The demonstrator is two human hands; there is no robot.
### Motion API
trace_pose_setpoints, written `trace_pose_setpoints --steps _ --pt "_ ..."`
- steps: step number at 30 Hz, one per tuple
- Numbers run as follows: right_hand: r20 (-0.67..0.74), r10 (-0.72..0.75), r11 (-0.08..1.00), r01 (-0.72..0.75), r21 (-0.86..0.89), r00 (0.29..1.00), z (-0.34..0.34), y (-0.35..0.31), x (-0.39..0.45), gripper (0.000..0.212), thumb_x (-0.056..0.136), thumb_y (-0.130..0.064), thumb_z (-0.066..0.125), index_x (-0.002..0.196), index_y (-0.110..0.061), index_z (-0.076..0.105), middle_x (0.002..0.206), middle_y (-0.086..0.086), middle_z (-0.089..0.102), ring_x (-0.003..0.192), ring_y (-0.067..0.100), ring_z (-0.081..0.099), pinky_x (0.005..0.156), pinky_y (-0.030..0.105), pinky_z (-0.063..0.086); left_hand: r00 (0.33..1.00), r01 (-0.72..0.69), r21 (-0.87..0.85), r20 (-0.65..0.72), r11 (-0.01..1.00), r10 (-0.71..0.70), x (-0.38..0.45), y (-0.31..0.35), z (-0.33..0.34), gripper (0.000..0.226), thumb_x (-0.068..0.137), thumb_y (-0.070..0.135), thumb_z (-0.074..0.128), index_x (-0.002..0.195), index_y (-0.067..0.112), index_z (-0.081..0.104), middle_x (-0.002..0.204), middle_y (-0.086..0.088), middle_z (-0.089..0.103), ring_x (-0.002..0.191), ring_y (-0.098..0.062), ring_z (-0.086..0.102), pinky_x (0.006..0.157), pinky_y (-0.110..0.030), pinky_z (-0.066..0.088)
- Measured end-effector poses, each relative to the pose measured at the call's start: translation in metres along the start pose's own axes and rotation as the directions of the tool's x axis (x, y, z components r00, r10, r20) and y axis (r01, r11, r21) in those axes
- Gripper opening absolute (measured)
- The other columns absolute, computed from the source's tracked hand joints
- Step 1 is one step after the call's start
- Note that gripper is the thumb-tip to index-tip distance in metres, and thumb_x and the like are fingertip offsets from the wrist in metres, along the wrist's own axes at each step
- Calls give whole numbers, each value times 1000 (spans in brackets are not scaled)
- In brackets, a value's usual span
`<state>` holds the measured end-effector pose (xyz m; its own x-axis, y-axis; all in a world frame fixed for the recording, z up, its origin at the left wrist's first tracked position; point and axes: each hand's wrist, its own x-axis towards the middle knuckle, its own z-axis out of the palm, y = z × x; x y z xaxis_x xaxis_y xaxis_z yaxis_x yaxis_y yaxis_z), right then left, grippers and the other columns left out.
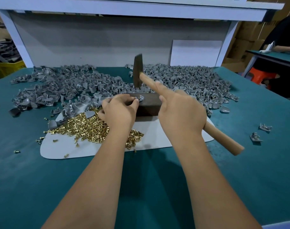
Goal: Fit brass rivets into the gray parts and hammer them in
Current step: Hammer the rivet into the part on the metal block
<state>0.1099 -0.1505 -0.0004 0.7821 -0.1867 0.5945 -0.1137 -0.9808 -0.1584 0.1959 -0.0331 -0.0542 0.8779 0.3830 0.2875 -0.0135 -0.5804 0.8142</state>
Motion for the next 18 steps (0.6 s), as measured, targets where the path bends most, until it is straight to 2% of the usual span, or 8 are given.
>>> trace_pose_setpoints --steps 5,8,12,16,18 --pt "69 -10 1000 10 -4 998 2 2 0 51 95 -23 50 135 -52 40 73 -4 38 62 22 39 45 24 12 1000 7 20 18 1000 -7 -1 0 -2 15 86 48 68 95 37 74 117 14 63 135 -13 27 101 -41 18" --pt "-8 10 1000 -9 10 1000 0 0 1 50 96 -27 49 136 -52 38 74 -5 40 56 20 37 45 23 11 1000 5 -9 -6 1000 -5 -2 1 -2 16 85 47 70 95 35 75 106 14 59 134 -12 29 97 -37 17" --pt "76 18 1000 -19 16 997 2 0 1 50 95 -25 49 134 -54 40 71 -4 44 59 20 36 45 23 12 1000 20 -10 5 1000 -20 -3 4 -3 10 84 47 71 90 39 74 87 31 30 131 -17 30 102 -40 20" --pt "-8 61 998 -61 18 998 -1 2 1 49 95 -27 50 137 -51 40 71 -4 38 57 20 39 44 23 15 1000 20 16 18 1000 -20 1 3 0 12 85 50 69 87 38 74 112 25 61 133 -12 29 102 -40 19" --pt "-4 63 997 -63 38 998 -1 2 1 47 95 -27 51 136 -49 42 72 -5 40 57 20 39 44 24 16 1000 11 17 18 1000 -12 0 1 0 12 86 49 69 86 39 73 117 23 64 132 -13 29 100 -41 19"
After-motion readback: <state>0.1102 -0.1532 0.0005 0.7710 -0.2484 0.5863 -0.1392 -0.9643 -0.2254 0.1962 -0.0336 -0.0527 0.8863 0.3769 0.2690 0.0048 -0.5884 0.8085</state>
